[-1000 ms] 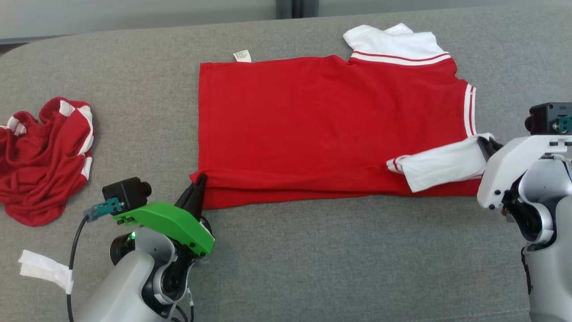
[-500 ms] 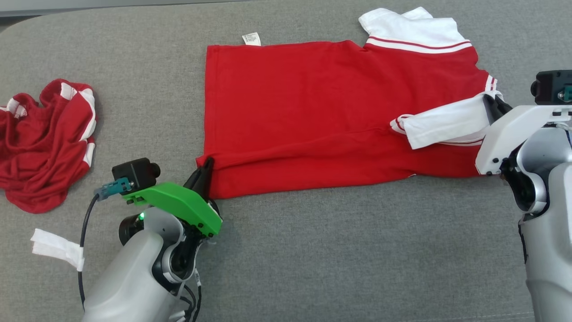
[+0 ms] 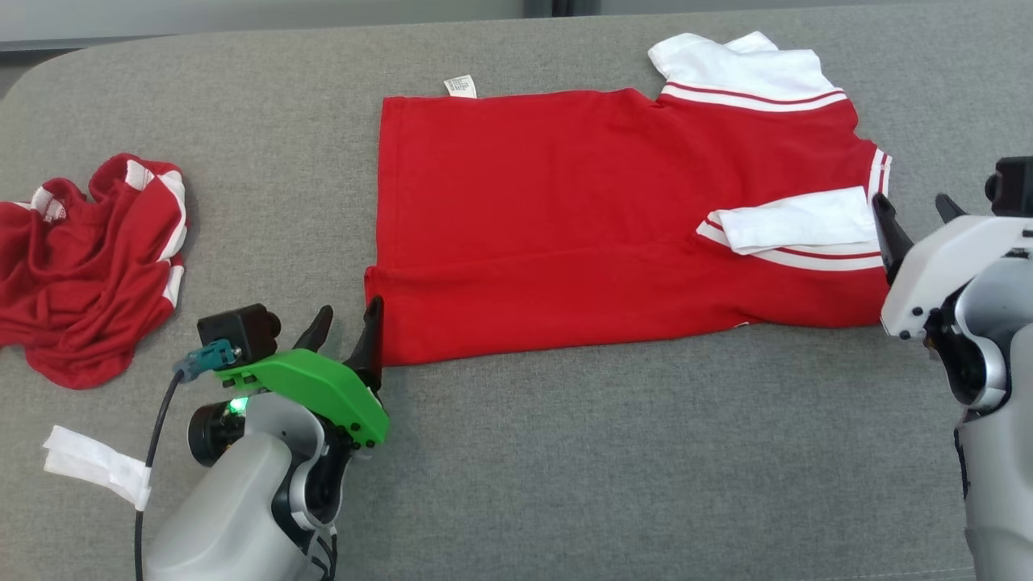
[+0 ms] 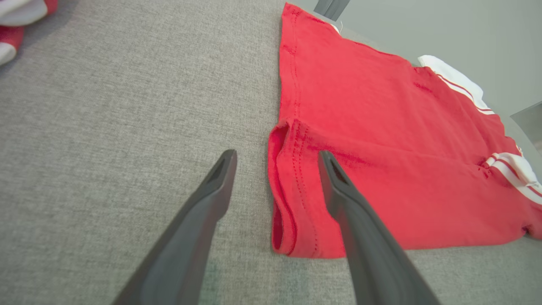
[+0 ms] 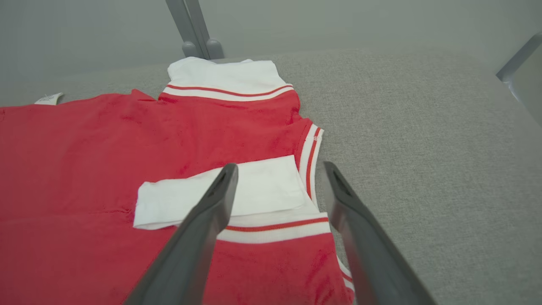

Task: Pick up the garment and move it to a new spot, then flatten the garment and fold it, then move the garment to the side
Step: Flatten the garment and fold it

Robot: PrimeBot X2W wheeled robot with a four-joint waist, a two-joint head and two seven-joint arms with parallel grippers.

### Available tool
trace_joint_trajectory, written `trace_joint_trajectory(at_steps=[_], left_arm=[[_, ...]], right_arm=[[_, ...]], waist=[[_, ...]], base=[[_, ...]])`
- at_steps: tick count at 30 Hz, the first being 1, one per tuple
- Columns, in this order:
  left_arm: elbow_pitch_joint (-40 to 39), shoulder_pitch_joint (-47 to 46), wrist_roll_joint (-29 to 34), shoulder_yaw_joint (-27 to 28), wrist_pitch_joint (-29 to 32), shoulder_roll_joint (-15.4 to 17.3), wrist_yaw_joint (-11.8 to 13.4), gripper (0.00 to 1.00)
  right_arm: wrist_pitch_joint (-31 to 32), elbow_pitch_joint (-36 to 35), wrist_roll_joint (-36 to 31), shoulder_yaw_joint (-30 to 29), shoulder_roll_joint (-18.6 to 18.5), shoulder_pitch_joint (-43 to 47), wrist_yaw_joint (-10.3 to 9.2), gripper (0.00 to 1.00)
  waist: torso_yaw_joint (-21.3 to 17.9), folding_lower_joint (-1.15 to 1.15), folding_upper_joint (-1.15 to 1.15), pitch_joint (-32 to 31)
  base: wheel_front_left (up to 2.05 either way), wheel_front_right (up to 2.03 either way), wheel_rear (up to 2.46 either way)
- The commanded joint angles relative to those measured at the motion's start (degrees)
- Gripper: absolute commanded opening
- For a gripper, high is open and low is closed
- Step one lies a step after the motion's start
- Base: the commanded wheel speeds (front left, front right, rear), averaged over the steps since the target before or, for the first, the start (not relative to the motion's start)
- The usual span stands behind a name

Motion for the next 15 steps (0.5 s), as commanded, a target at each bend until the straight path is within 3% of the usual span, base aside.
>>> trace_joint_trajectory(at_steps=[1, 8, 15], left_arm=[[-0.2, 0.9, 0.5, -0.5, -0.2, 0.4, 0.6, 1.00], [0.2, 0.4, 3.3, -3.1, 0.9, 0.2, 2.8, 1.00], [1.9, -0.9, 4.9, -5.0, 2.8, 0.2, 4.1, 1.00]], right_arm=[[1.5, -0.6, -0.7, -1.2, 0.0, 1.9, -0.07, 1.00], [6.4, -1.5, -3.8, -5.4, 1.6, 5.0, -0.07, 1.00], [5.2, 2.8, -6.0, -5.6, 2.3, 2.4, -0.07, 1.00]], waist=[[-0.2, 0.00, 0.00, -0.3], [-1.3, 0.00, 0.00, 0.6], [-1.7, 0.00, 0.00, 2.3]], base=[[0.00, 0.00, 0.00], [0.00, 0.00, 0.00], [0.00, 0.00, 0.00]])
